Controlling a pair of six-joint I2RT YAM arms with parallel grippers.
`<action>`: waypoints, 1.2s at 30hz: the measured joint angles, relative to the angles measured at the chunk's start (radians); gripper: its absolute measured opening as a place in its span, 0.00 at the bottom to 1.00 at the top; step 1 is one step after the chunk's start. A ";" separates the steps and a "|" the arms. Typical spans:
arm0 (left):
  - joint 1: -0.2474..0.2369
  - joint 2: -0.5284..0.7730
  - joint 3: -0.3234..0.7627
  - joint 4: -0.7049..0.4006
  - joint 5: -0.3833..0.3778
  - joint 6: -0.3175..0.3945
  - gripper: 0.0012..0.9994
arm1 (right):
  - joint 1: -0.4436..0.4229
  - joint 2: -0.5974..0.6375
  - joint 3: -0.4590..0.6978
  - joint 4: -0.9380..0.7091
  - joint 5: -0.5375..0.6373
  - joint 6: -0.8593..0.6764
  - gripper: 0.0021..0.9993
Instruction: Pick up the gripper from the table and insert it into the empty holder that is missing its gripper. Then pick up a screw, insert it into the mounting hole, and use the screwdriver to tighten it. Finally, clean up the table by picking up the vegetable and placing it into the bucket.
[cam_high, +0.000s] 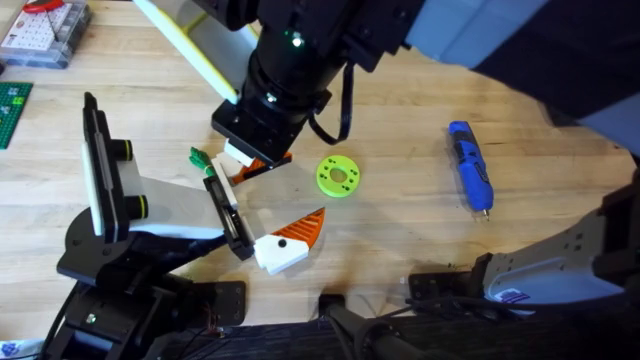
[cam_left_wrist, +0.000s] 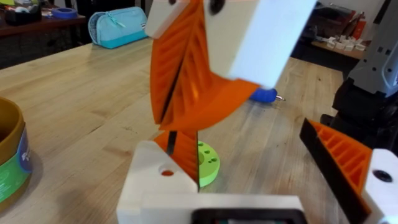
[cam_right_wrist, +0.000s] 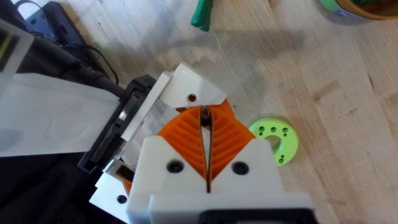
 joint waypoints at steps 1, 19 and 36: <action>0.000 0.000 0.000 0.000 0.000 0.000 0.99 | 0.002 0.002 0.001 -0.001 0.000 -0.001 0.00; 0.000 0.000 0.000 -0.001 0.000 0.000 0.99 | 0.006 -0.044 0.001 -0.003 0.001 -0.001 0.00; 0.000 0.000 0.000 -0.002 0.000 0.000 0.99 | 0.027 -0.045 0.002 0.030 0.001 -0.001 0.00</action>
